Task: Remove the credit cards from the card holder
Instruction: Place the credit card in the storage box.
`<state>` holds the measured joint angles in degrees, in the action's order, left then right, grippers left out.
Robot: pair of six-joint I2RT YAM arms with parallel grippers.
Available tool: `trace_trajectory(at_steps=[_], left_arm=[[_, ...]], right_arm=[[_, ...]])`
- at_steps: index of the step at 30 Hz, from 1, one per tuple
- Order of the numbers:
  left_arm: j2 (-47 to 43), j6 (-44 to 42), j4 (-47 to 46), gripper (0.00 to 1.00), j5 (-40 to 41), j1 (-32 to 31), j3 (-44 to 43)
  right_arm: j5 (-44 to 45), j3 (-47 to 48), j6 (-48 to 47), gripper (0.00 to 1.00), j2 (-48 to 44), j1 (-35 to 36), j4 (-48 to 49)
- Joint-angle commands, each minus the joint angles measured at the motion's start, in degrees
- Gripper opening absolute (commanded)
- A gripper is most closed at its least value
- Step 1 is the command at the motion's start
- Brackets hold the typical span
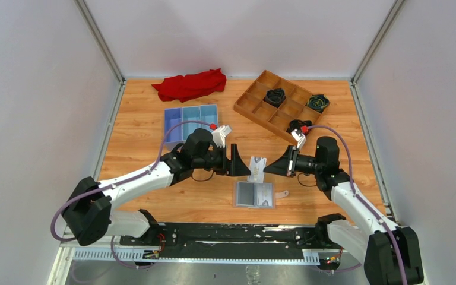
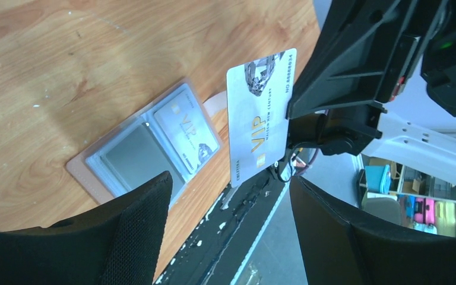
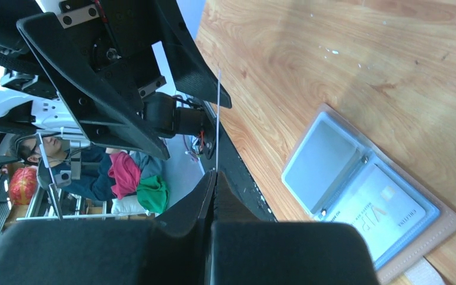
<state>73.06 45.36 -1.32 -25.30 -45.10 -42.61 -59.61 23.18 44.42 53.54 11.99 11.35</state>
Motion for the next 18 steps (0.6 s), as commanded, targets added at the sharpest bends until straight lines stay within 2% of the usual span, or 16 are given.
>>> trace_trajectory(at_steps=[1,8,18], left_arm=[[-0.65,-1.73,-2.72,0.76,-3.07,0.23,-0.19],[3.63,1.79,-5.2,0.76,-8.96,0.37,-1.14],[2.02,3.68,-9.38,0.7,-11.48,0.37,-1.96]], right_arm=[[-1.99,-1.33,5.33,0.0,0.17,0.58,8.13],[-2.53,-1.03,6.27,0.0,0.67,2.31,9.78],[-2.82,-2.49,6.32,0.0,2.28,4.5,11.8]])
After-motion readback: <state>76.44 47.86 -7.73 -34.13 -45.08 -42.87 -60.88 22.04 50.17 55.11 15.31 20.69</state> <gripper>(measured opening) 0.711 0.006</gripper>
